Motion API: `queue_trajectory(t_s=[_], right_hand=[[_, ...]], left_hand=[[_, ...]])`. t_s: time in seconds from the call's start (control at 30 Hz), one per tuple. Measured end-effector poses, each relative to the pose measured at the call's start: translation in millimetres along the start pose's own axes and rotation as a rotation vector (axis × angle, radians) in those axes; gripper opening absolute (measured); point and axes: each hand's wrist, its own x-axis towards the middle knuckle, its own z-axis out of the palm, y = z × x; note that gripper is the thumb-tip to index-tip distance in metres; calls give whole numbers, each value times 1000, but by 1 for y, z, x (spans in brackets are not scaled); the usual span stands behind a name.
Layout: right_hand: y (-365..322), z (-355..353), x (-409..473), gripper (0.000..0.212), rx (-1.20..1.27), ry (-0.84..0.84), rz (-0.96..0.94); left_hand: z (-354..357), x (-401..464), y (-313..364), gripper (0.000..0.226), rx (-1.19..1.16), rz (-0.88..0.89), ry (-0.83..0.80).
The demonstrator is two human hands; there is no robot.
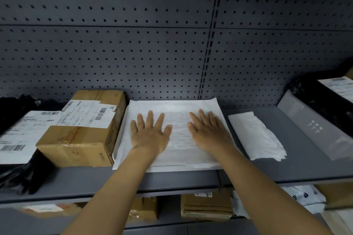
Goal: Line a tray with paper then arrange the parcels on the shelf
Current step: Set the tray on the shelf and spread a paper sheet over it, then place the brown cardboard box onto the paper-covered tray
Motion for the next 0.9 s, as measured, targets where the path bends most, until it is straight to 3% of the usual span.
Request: queue_trajectory(t_s=[0.13,0.3,0.5,0.67,0.9], right_hand=[[-5,-13,-2,61,-4,42,2],[-32,-55,-18,53,328,292,-45],[-86,-107,-49,43,552,490,-306],[-143,-127,-77,39,761,479,-448],[-224,-116,-107,38,887,416,-517]], left_hand=[[-11,-8,1,68,-243,30,69],[-46,-32,-1,53,-706,100,392],[-113,-91,-23,39,-959,113,660],[-151,-146,-69,31,-1119,42,787],[-161,-183,-156,25,-1215,-35,804]])
